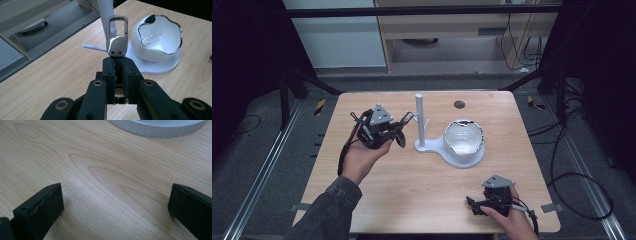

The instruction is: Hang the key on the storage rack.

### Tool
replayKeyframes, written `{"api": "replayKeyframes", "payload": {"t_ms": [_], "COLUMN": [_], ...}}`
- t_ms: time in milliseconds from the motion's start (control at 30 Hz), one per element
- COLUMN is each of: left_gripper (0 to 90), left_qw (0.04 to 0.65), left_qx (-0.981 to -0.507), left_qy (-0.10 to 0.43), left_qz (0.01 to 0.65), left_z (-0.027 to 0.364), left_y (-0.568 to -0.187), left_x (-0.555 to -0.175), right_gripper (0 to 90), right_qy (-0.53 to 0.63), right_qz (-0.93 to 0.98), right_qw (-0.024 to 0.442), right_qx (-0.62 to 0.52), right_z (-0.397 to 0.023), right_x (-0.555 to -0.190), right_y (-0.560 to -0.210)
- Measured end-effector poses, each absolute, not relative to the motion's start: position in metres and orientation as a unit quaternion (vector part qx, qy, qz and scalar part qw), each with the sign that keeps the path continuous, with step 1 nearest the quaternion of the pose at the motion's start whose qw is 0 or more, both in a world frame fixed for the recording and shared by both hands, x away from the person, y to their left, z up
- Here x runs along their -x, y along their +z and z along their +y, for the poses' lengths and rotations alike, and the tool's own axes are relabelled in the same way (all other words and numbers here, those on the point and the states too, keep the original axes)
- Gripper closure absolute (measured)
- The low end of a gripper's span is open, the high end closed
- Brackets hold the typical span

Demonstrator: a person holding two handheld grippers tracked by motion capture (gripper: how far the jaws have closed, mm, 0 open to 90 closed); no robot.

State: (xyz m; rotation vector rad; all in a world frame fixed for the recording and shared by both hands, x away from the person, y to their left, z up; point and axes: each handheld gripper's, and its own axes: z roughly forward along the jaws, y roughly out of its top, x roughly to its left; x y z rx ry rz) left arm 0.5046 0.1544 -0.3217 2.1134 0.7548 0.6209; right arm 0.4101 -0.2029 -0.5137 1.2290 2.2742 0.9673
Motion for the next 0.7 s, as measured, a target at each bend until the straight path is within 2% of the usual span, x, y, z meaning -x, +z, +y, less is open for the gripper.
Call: {"api": "replayKeyframes", "payload": {"t_ms": [700], "left_gripper": [81.0], "left_qw": [0.381], "left_qx": [-0.836], "left_qy": [0.247], "left_qz": [0.308], "left_z": [0.146], "left_y": [-0.335], "left_x": [-0.520], "right_gripper": [0.4], "right_qy": [0.345], "right_qz": [0.810], "right_qw": [0.189], "right_qx": [-0.435], "right_z": [-0.203], "right_x": [-0.410], "right_y": [-0.514]}}
